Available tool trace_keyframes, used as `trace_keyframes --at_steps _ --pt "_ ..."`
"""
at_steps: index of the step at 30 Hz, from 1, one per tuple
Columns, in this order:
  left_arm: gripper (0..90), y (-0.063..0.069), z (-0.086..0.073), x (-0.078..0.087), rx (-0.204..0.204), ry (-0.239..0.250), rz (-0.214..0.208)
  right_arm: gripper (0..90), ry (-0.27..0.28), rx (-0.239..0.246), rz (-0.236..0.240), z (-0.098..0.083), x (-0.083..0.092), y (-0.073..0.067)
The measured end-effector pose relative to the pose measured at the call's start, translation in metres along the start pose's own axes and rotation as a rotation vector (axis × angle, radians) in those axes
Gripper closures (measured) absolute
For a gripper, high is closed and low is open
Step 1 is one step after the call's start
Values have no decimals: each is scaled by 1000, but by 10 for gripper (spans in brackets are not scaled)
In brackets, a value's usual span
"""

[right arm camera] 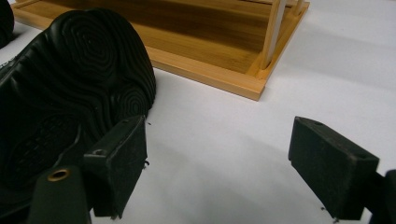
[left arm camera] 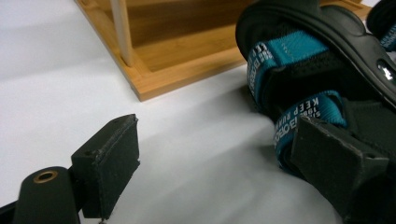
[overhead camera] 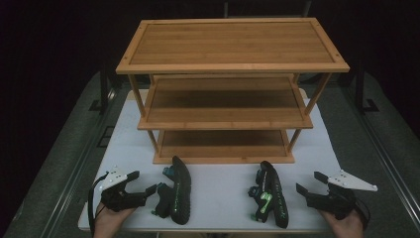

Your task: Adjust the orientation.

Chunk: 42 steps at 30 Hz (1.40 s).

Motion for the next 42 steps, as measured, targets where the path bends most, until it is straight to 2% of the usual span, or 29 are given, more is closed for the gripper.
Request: trace_keyframes --at_steps 3,4,5,10,16,23,27,28,32,33,34,35,36,37,39,40,42 --pt "147 1 -1 0 -4 -4 2 189 1 4 0 0 0 0" --pt "170 2 -3 0 -10 -10 -16 188 4 9 2 1 0 -1" --pt "194 2 -3 0 -10 -10 -16 188 4 9 2 1 0 -1" --pt "196 7 -2 0 -25 0 -28 190 4 11 4 1 0 -1" --pt "198 15 -1 0 -37 5 -69 190 2 14 7 1 0 -2" --pt "198 20 1 0 -47 24 -76 190 2 16 7 1 0 -3" --pt "197 27 4 0 -44 44 -105 190 0 17 6 1 0 -2" --pt "194 32 5 -3 -50 46 -125 190 -1 17 6 1 -1 -3" --pt "191 41 7 -6 -68 47 -138 191 -2 20 5 2 -1 -3" --pt "192 44 7 -9 -83 32 -136 191 -1 19 4 2 0 -3" --pt "191 52 3 -17 -119 -1 -133 190 0 18 2 2 0 -3" --pt "180 52 3 -17 -119 -1 -133 190 0 18 2 2 0 -3" --pt "183 59 8 -21 -85 23 -171 191 0 17 0 2 1 -2" --pt "220 59 8 -21 -85 23 -171 191 0 17 0 2 1 -2" --pt "219 62 8 -30 -128 1 -103 191 2 14 1 2 1 -2" --pt "214 67 5 -39 -137 -41 -116 191 1 15 1 2 1 -3" --pt "213 75 3 -43 -154 -50 -131 191 3 16 1 2 1 -3"
Point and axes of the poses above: each handheld gripper's, and its own axes: x roughly backward along the jaws, z roughly out of its top, y roughly to its right, the point moved 7 cm from there along -x, roughly forward along the jaws, and after that the axes turned 14 degrees about x, right-handed, at the moved point
